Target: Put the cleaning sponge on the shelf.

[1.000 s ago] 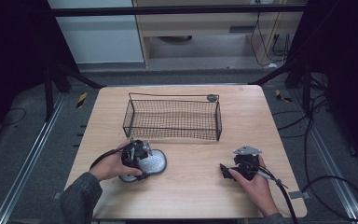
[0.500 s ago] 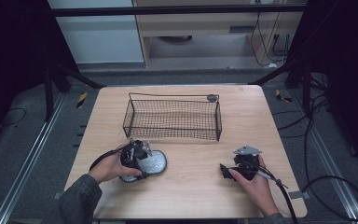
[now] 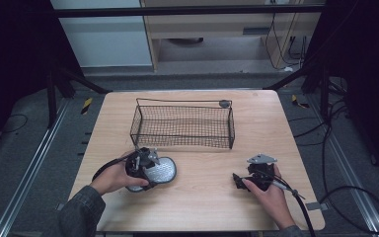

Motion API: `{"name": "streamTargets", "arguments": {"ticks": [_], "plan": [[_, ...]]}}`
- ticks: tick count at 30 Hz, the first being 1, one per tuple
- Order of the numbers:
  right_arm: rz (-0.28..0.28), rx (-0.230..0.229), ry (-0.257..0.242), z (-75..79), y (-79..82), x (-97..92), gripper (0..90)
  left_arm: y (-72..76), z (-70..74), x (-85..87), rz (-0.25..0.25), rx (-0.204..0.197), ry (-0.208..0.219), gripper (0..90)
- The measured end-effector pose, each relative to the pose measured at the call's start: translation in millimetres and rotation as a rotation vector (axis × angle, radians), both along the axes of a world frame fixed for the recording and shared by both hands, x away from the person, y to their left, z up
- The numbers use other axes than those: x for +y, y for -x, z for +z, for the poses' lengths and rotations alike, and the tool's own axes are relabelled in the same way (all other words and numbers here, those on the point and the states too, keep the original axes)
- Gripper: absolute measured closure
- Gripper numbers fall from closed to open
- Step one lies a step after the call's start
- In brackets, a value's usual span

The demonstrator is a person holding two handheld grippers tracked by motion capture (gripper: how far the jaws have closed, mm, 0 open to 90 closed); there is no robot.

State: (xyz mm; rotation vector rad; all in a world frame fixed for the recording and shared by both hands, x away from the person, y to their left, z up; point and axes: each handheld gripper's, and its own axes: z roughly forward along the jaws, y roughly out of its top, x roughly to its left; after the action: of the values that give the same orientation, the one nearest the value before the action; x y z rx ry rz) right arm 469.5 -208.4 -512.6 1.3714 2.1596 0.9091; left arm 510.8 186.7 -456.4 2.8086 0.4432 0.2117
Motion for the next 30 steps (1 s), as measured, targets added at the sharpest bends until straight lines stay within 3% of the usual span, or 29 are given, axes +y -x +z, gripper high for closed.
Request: {"name": "streamTargets", "arguments": {"ticks": [5, 13, 30], "plan": [[0.0, 0.001, 0.0, 0.1, 0.0, 0.0, 0.5, -0.1, 5.3, 1.5, 0.002, -0.038, 0.008, 13.8], [0.0, 0.0, 0.0, 0.0, 0.0, 0.0, 0.5, 1.2, 11.4, 2.0, -0.006, -0.044, 0.005, 13.8], [0.001, 0.001, 0.001, 0.1, -0.2, 0.0, 0.5, 3.5, 34.0, 6.8, -0.016, -0.105, 0.013, 13.8]]}}
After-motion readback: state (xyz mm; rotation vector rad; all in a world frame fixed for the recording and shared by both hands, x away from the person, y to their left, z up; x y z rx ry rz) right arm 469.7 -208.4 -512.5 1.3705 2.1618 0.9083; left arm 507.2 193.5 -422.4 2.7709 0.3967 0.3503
